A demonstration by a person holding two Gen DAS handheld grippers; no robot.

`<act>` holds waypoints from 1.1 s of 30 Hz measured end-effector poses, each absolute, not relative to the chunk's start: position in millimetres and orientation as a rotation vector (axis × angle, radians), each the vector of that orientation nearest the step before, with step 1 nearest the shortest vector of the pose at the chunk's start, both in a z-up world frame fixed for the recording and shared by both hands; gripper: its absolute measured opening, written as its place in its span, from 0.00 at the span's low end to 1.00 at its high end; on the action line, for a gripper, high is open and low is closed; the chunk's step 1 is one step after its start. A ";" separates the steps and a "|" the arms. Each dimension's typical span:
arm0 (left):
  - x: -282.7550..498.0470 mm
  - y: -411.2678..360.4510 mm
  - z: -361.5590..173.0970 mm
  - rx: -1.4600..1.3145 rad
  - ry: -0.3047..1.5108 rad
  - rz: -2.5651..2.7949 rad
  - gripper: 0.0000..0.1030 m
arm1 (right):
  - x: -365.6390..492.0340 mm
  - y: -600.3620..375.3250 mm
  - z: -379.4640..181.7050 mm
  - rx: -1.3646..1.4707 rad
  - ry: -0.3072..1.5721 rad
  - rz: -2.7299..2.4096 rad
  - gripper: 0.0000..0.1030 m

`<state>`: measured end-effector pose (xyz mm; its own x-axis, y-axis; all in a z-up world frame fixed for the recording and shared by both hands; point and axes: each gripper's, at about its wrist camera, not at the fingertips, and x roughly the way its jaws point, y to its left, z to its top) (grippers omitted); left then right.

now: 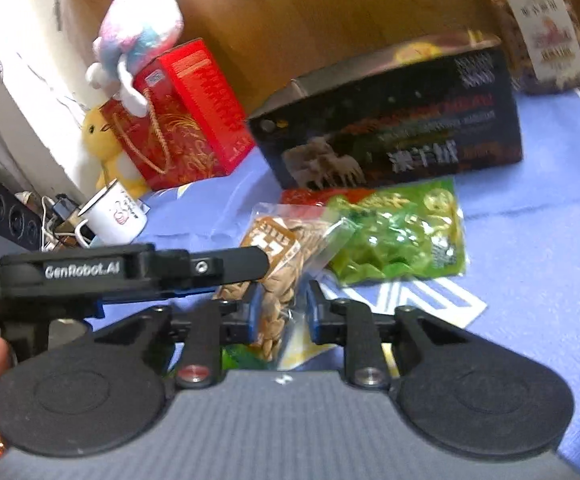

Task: Organize snacks
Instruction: 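Grasp the orange-labelled peanut bag with the right gripper, then place the orange-labelled peanut bag into the tin box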

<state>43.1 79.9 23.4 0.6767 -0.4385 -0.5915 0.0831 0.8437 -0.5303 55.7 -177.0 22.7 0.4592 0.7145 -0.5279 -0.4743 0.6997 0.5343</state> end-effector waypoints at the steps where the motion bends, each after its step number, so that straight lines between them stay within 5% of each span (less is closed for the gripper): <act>1: 41.9 82.2 29.5 -0.502 0.762 -0.312 0.38 | 52.6 -178.6 28.9 0.334 0.775 0.752 0.21; 11: 96.5 74.5 110.0 -0.447 0.531 -0.342 0.40 | 107.1 -180.2 98.3 0.266 0.485 0.738 0.21; 20: 172.8 67.8 94.5 -0.419 0.561 -0.251 0.51 | 181.8 -166.4 74.7 0.193 0.539 0.676 0.29; 22: 173.3 70.8 84.3 -0.414 0.598 -0.223 0.62 | 183.7 -157.1 64.5 0.124 0.595 0.656 0.36; 33: 92.1 114.7 100.5 -0.466 0.507 -0.206 0.62 | 115.3 -225.6 56.1 0.211 0.540 0.593 0.44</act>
<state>92.1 114.7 100.5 0.8565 -0.3018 -0.4187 0.0752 0.8756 -0.4772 115.3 -225.6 56.1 0.6960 0.5815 -0.4213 -0.4736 0.8127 0.3394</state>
